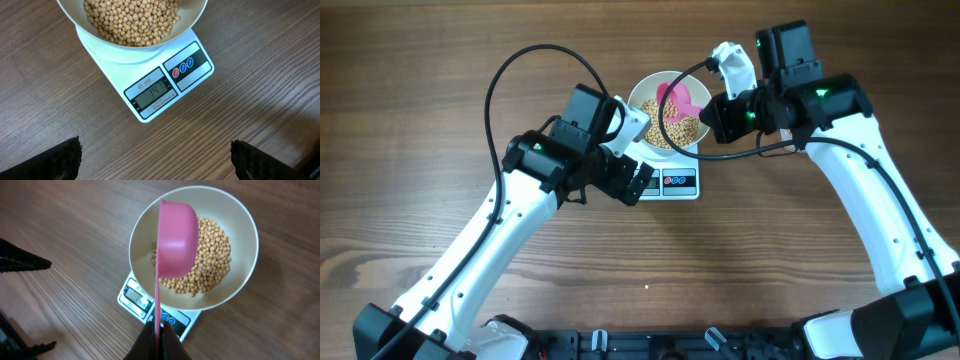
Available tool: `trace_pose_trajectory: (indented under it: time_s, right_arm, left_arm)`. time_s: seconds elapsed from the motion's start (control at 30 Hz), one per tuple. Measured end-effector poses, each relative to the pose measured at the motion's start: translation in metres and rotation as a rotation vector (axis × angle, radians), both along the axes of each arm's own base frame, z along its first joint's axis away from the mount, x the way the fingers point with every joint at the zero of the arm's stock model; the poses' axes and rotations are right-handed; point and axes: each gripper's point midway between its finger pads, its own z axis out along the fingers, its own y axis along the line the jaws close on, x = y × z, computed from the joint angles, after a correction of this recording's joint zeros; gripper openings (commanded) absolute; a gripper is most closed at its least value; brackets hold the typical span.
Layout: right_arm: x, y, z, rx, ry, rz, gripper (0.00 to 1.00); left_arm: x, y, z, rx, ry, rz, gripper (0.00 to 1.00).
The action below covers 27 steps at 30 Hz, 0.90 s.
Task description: Scoop item into bowl and weigh 150g on scale
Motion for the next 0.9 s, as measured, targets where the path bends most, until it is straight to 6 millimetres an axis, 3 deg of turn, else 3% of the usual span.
trace_pose_trajectory:
  time_s: [0.9]
  right_arm:
    - [0.0003,-0.0079,-0.0045,-0.041,0.008,-0.028,0.04]
  left_arm:
    - [0.0,0.0,-0.0001,0.0,0.0,0.0,1.0]
